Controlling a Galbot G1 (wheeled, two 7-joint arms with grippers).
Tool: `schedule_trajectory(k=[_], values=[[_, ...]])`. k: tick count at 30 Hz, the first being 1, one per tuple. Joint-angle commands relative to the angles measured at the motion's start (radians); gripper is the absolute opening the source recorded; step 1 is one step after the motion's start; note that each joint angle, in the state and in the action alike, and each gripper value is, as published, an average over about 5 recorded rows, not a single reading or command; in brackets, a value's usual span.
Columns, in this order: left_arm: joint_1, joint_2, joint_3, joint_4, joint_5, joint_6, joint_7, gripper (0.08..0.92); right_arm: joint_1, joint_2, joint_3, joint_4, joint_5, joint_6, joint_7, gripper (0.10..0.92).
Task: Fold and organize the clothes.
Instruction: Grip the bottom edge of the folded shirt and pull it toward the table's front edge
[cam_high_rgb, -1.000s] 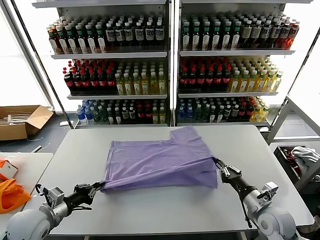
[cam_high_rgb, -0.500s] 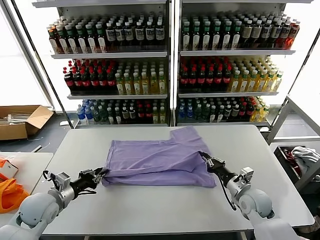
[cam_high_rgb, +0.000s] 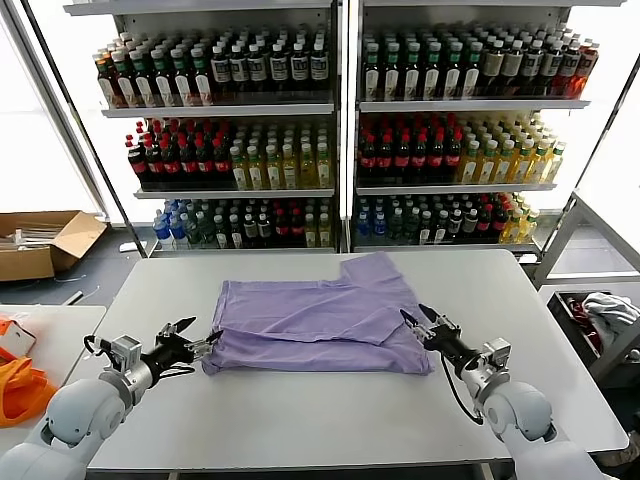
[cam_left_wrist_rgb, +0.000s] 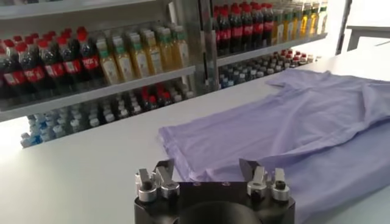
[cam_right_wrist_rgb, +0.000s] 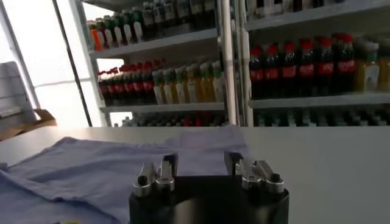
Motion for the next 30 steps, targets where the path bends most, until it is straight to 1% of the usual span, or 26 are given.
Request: schedule_trajectory(k=[1, 3, 5, 8, 13, 16, 20, 23, 30], values=[[0.151, -0.021, -0.071, -0.064, -0.009, 0.007, -0.031, 0.801, -0.112, -0.006, 0.069, 0.092, -0.048, -0.007, 0.05, 0.733], [0.179, -0.033, -0.081, -0.072, -0.006, 0.011, -0.039, 0.817, -0.167, -0.002, 0.078, 0.125, -0.072, -0.035, 0.082, 0.784], [0.189, -0.046, -0.084, -0.071, -0.005, 0.014, -0.05, 0.821, -0.208, 0.011, 0.074, 0.147, -0.096, -0.07, 0.132, 0.811], [0.182, -0.062, -0.079, -0.061, -0.005, 0.017, -0.066, 0.822, -0.249, 0.033, 0.066, 0.169, -0.099, -0.105, 0.19, 0.821], [0.153, -0.071, -0.06, -0.04, -0.013, 0.026, -0.079, 0.823, -0.286, 0.042, 0.055, 0.206, -0.068, -0.14, 0.216, 0.811], [0.14, -0.071, -0.047, -0.026, -0.017, 0.029, -0.081, 0.823, -0.276, 0.046, 0.043, 0.204, -0.054, -0.156, 0.231, 0.75], [0.129, -0.073, -0.035, -0.011, -0.023, 0.029, -0.083, 0.811, -0.256, 0.052, 0.02, 0.207, -0.029, -0.167, 0.238, 0.629], [0.12, -0.069, -0.031, -0.002, -0.037, 0.028, -0.081, 0.756, -0.241, 0.062, 0.007, 0.203, -0.022, -0.172, 0.237, 0.542], [0.104, -0.052, -0.016, 0.007, -0.078, 0.027, -0.082, 0.551, -0.205, 0.078, -0.005, 0.16, -0.02, -0.17, 0.23, 0.343]])
